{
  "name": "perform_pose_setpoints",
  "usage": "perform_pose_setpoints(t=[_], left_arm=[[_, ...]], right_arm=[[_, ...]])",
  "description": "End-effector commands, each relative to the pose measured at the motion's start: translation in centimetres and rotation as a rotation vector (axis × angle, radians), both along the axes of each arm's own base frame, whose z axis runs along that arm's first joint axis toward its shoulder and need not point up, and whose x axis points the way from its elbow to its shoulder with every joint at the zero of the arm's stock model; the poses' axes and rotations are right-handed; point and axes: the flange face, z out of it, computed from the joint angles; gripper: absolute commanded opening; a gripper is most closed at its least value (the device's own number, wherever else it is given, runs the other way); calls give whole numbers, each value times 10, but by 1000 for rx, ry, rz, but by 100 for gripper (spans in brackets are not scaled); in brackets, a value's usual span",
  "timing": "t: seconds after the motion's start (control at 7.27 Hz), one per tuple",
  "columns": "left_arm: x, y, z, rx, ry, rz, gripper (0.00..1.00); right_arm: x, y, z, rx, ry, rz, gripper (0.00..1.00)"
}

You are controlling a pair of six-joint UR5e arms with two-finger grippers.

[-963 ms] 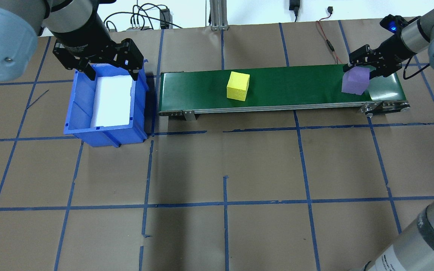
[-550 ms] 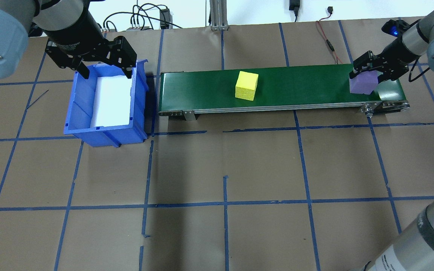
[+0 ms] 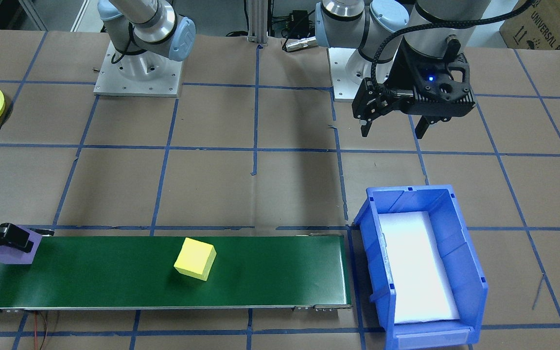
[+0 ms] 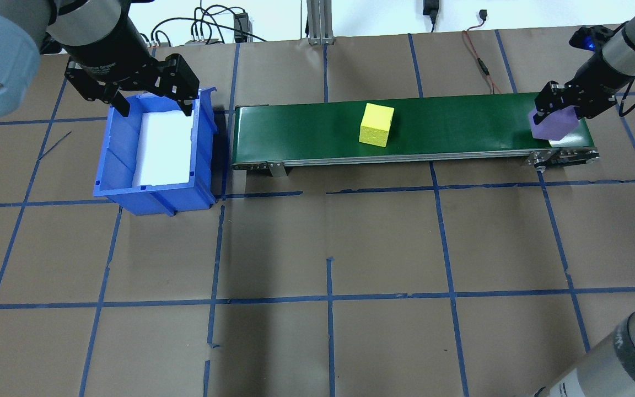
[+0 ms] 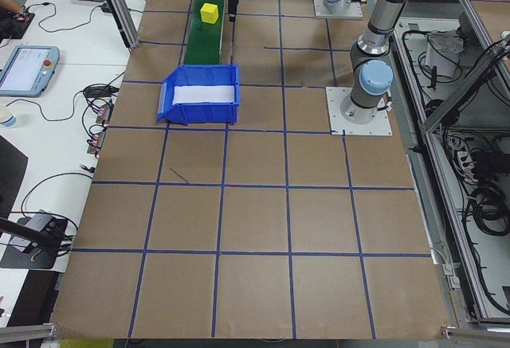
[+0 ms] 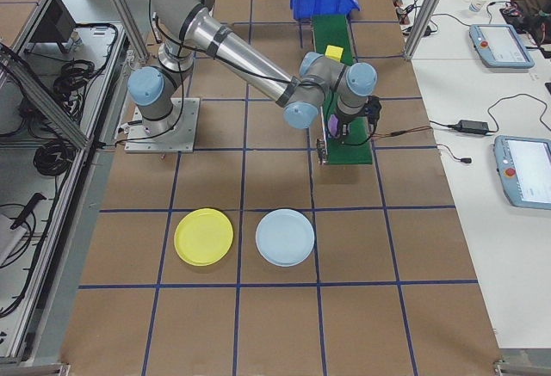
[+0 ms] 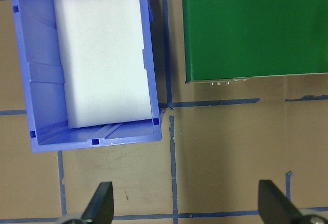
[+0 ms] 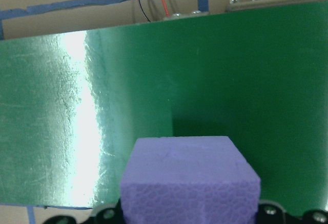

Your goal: Move block left to right into plate

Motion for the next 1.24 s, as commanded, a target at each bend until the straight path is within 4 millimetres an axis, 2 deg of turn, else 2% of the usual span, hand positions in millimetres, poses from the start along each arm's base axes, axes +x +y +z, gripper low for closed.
perform_pose_setpoints(t=[0.0, 0.14, 0.28, 0.41, 0.55, 0.69, 0.83, 0.96, 1.1], left_arm=[[1, 0, 0, 0, -3, 1, 100], [1, 1, 0, 1, -3, 1, 100], [1, 0, -1, 3, -3, 1, 100], [1, 1, 0, 1, -3, 1, 100], [1, 1, 0, 4, -3, 1, 100], [1, 1, 0, 4, -3, 1, 100], [1, 0, -1, 6, -3, 1, 100], [1, 1, 0, 6, -3, 1, 100], [1, 0, -1, 7, -5, 1, 100]], right_arm=[[-13, 20, 36, 30, 201, 102, 28], [-46, 29, 44, 36, 270, 147, 27], [-107, 53, 44, 59, 269, 110, 27], [-163, 79, 41, 39, 245, 154, 27], [-200, 93, 40, 13, 271, 164, 27], [-248, 124, 25, 31, 249, 150, 27], [-284, 151, -1, 21, 219, 109, 29], [-298, 157, -35, 7, 219, 118, 35], [-303, 162, -49, 14, 205, 108, 42]])
